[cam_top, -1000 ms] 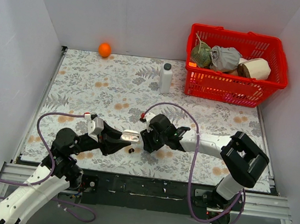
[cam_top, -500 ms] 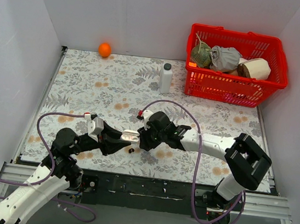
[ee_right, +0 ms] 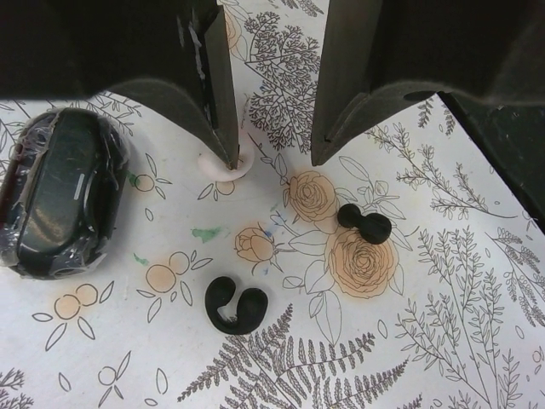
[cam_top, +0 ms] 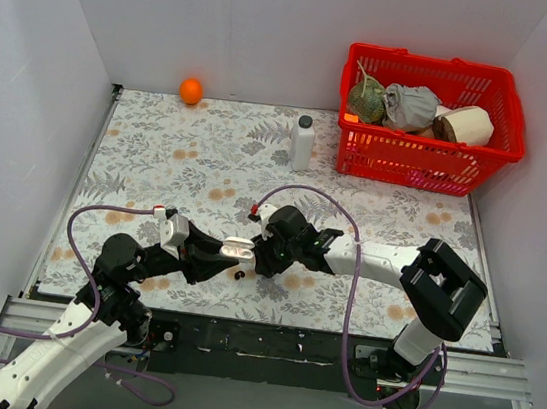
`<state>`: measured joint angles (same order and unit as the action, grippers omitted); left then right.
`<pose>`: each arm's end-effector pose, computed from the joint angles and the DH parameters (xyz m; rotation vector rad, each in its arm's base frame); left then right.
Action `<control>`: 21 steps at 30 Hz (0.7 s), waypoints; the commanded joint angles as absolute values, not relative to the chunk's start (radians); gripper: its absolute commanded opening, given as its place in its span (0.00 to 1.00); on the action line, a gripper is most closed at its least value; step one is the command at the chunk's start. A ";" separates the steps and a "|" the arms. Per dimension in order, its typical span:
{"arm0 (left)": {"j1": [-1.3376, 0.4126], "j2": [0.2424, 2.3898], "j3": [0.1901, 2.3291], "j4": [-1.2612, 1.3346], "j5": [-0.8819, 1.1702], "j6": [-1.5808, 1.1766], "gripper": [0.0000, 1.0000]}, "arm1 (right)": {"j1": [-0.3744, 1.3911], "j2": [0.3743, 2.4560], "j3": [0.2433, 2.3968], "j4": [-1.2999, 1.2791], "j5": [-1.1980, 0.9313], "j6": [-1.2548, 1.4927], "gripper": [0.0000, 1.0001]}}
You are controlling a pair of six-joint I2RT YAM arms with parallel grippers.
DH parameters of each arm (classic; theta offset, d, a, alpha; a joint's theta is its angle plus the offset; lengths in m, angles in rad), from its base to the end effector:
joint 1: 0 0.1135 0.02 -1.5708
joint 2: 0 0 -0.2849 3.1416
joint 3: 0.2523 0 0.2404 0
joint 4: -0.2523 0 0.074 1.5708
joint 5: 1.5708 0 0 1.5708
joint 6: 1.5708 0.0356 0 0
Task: Insert the wireless bluetooth earbuds into the charging case
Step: Pick up the earbud from the center of the board.
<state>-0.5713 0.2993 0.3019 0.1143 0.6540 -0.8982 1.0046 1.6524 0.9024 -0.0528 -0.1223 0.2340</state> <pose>0.0572 -0.0625 0.2700 0.3429 1.6839 -1.6144 0.1736 0.2812 0.2040 -0.9937 2.2861 0.7087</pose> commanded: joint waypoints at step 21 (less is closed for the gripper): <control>-0.571 0.291 0.298 0.133 0.647 -0.902 0.00 | 1.000 1.666 0.897 -0.089 -0.003 0.261 0.31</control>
